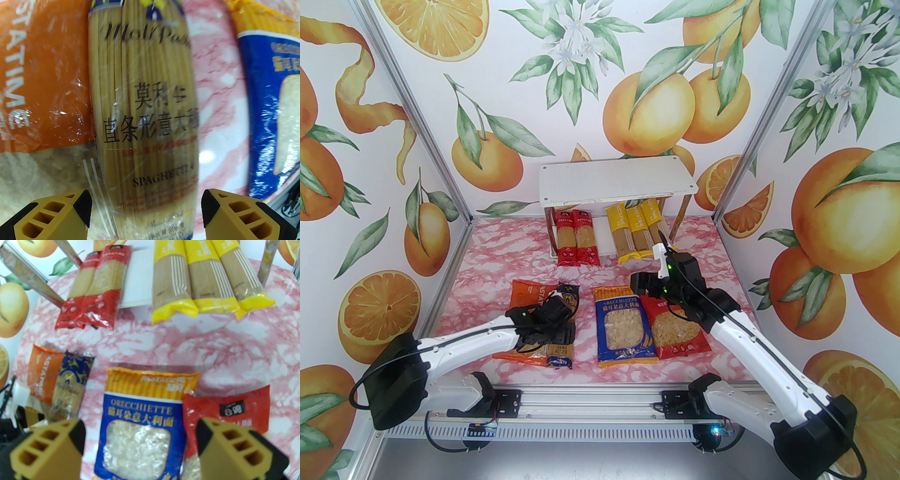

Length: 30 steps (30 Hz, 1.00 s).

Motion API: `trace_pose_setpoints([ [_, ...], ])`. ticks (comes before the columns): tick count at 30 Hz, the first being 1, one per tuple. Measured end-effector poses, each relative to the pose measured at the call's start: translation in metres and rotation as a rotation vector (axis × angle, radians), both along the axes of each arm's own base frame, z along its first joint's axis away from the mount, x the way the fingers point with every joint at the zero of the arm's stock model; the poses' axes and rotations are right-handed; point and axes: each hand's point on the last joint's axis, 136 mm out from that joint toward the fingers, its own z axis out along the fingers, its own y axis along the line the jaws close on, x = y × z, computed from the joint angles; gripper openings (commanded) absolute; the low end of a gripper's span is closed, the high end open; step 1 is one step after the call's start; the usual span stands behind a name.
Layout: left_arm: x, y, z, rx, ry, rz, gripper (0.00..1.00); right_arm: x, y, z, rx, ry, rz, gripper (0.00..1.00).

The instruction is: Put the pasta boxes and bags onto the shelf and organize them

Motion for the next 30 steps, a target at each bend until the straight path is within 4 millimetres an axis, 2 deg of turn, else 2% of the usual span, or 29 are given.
trace_pose_setpoints([
  [7, 0.002, -0.007, -0.011, 0.036, 0.027, -0.012, 0.81, 0.002, -0.012, 0.005, -0.008, -0.024, -0.023, 0.84],
  [17, 0.006, -0.024, -0.016, 0.047, 0.036, -0.038, 0.78, 0.002, -0.017, 0.0, -0.021, -0.021, -0.028, 0.85],
  [22, 0.007, -0.037, -0.014, 0.063, 0.028, -0.071, 0.81, 0.001, -0.017, -0.002, -0.018, -0.013, -0.025, 0.85],
  [26, 0.008, -0.036, -0.014, 0.066, 0.019, -0.071, 0.81, 0.002, -0.018, -0.002, -0.017, -0.013, -0.027, 0.86],
  [30, 0.01, -0.024, -0.012, 0.036, 0.018, -0.045, 0.82, 0.002, -0.019, -0.002, -0.015, -0.012, -0.031, 0.86],
])
